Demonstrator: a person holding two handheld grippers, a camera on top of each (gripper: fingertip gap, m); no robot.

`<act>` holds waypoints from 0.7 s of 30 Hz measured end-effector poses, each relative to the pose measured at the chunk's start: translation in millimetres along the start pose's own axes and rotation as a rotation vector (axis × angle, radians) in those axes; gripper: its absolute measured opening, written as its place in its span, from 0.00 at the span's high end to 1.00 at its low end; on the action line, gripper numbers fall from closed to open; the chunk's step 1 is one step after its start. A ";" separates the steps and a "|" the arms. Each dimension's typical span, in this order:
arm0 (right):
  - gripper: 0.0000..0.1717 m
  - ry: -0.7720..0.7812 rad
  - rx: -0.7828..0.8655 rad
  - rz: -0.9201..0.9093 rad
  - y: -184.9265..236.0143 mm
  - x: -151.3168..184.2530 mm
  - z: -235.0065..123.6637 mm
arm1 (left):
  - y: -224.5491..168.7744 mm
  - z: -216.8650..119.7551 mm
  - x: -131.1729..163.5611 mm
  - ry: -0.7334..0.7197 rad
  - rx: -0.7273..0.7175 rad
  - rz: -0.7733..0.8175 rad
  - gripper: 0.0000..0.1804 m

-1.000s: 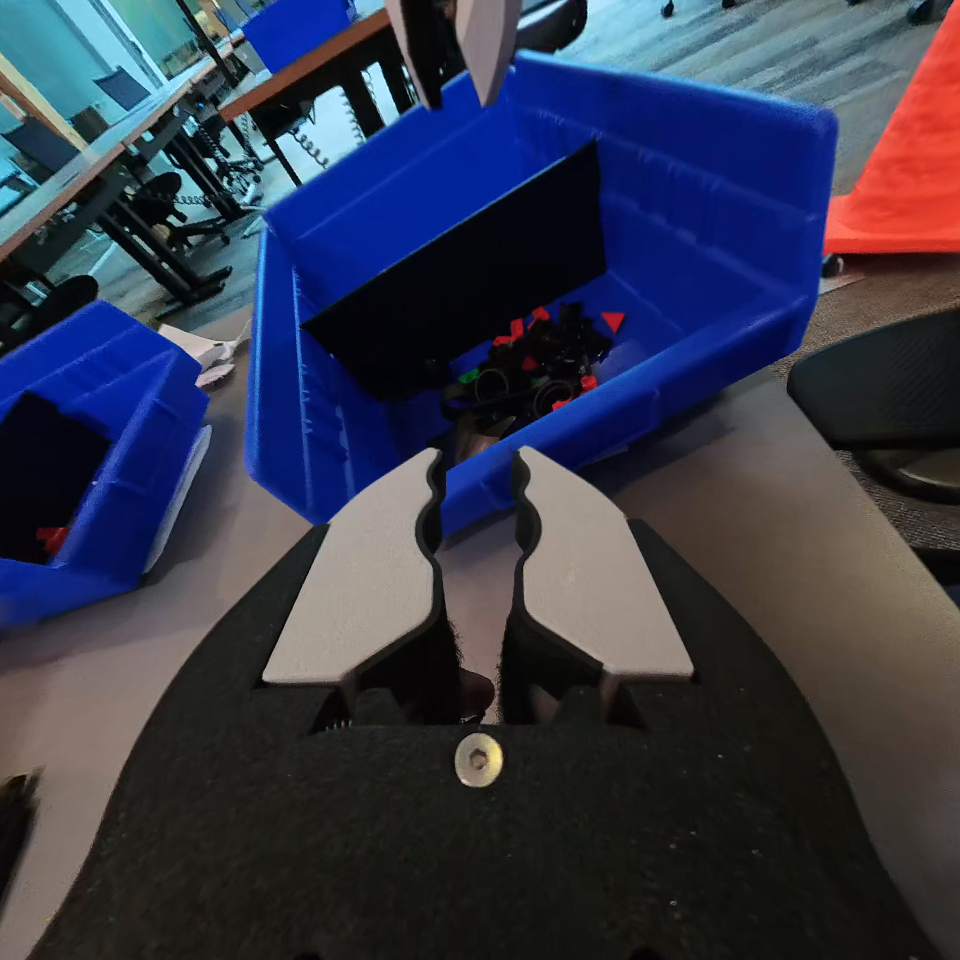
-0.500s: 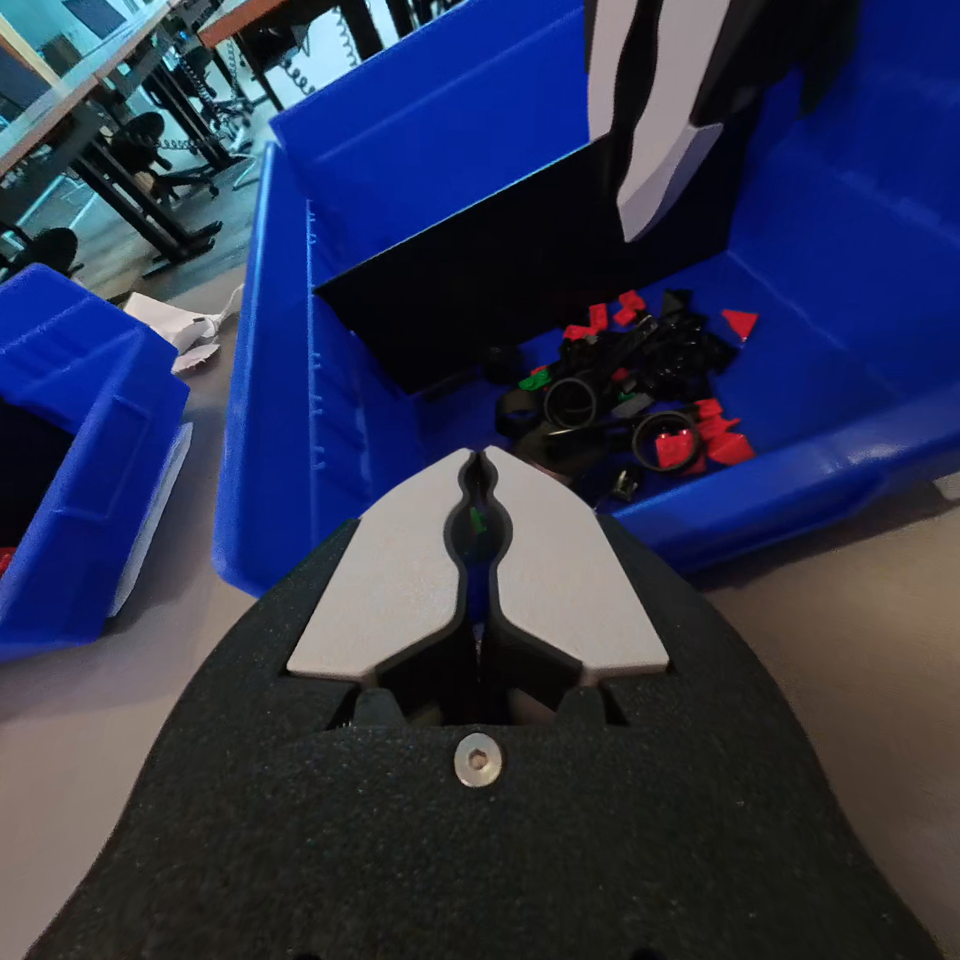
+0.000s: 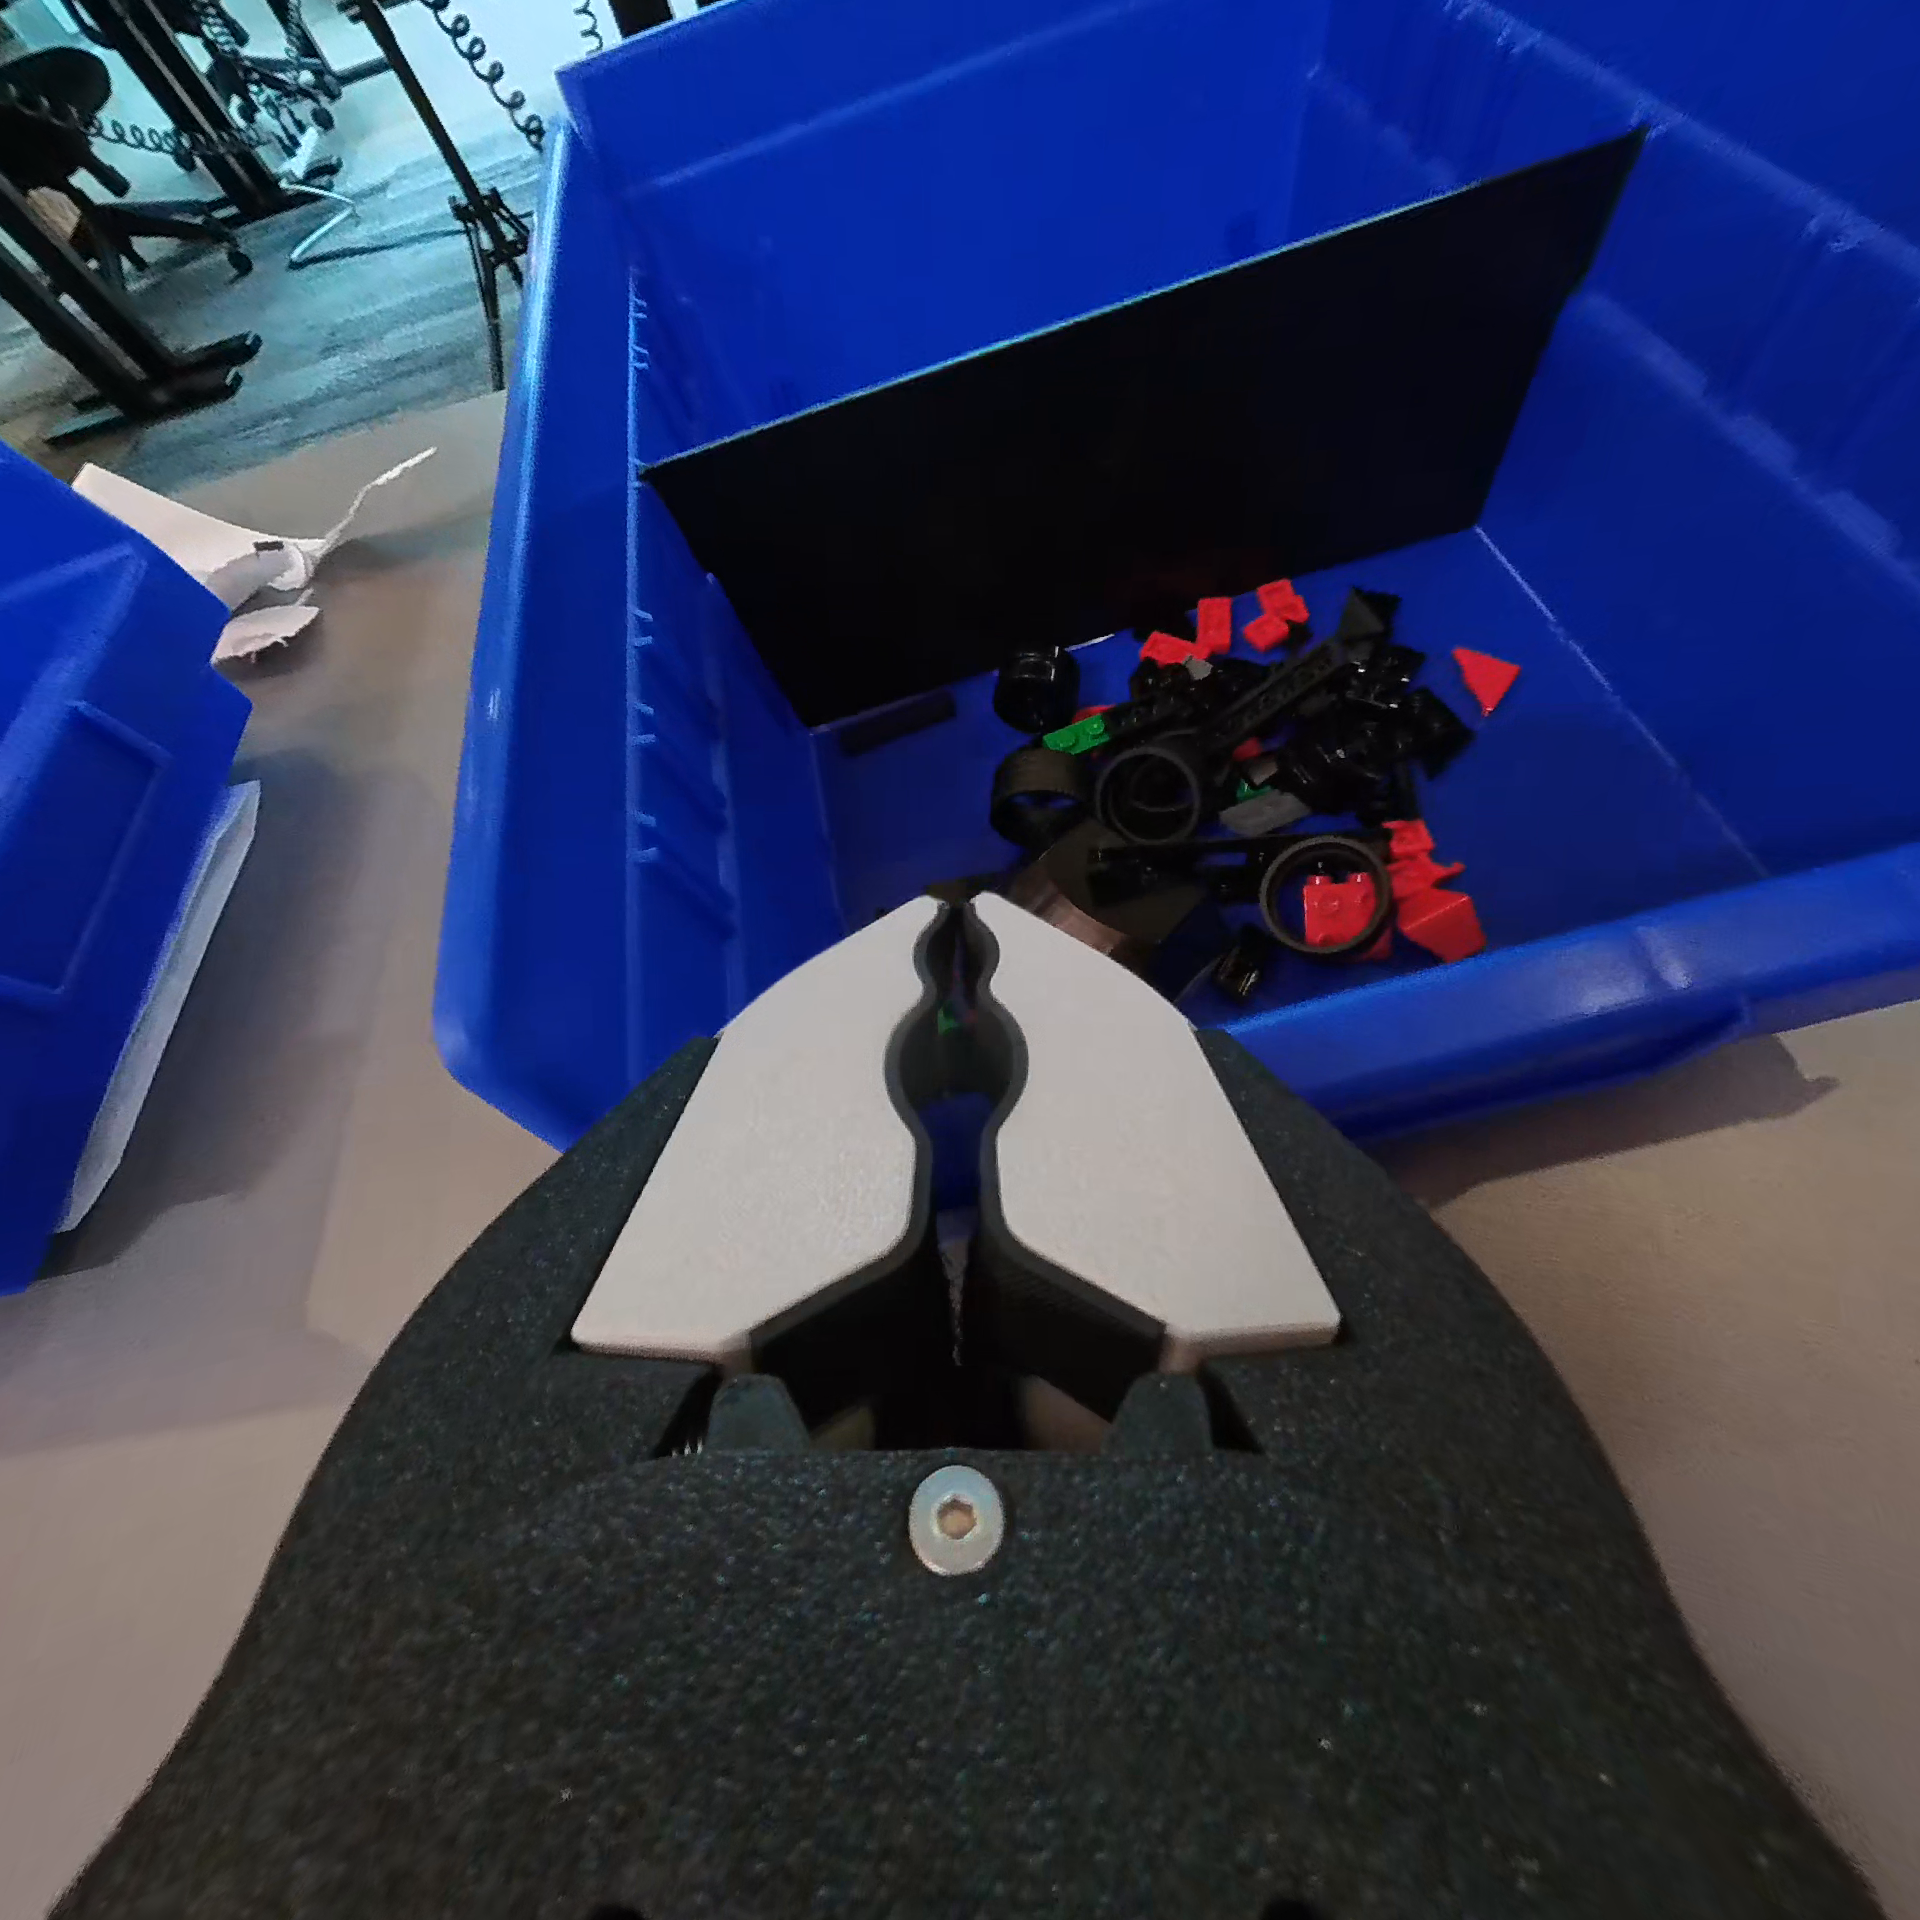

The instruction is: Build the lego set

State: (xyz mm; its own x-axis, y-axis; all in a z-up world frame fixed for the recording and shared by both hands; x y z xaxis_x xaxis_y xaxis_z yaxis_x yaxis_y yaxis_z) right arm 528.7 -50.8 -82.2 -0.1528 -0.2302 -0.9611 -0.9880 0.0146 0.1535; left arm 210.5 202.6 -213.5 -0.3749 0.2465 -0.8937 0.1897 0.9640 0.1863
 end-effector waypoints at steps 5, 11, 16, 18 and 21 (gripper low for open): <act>0.62 -0.041 -0.111 0.229 -18.0 71.0 12.9 | -1.1 1.9 -0.7 -0.011 -0.033 0.017 0.99; 0.84 0.135 0.001 0.058 -16.5 57.1 60.0 | 0.6 8.5 -2.9 -0.019 -0.030 0.021 0.99; 0.96 0.320 0.113 -0.141 -16.5 68.2 79.3 | 4.6 15.8 -6.3 0.033 0.006 -0.022 1.00; 0.98 0.252 0.070 -0.071 -23.1 72.9 74.7 | 7.3 22.4 -8.7 0.071 0.026 -0.061 1.00; 0.97 0.218 0.094 -0.061 -23.9 76.3 70.2 | 11.0 28.1 -11.8 0.120 0.064 -0.069 1.00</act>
State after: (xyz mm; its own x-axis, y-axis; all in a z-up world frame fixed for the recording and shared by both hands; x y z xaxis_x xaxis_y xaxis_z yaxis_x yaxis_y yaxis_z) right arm 539.2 -0.4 -175.4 -0.0942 -0.4380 -0.8940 -0.9945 0.0820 0.0646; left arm 242.5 207.5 -212.4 -0.4944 0.1937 -0.8474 0.2158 0.9717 0.0962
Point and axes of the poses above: each gripper's, where its closed fingertips meet, z out along the fingers, x out of its underside, y = z × x across the jaws, the point moved 9 cm from there along -z, back along the fingers, and after that the axes turned 5 degrees about -y, right-handed, at the moved point
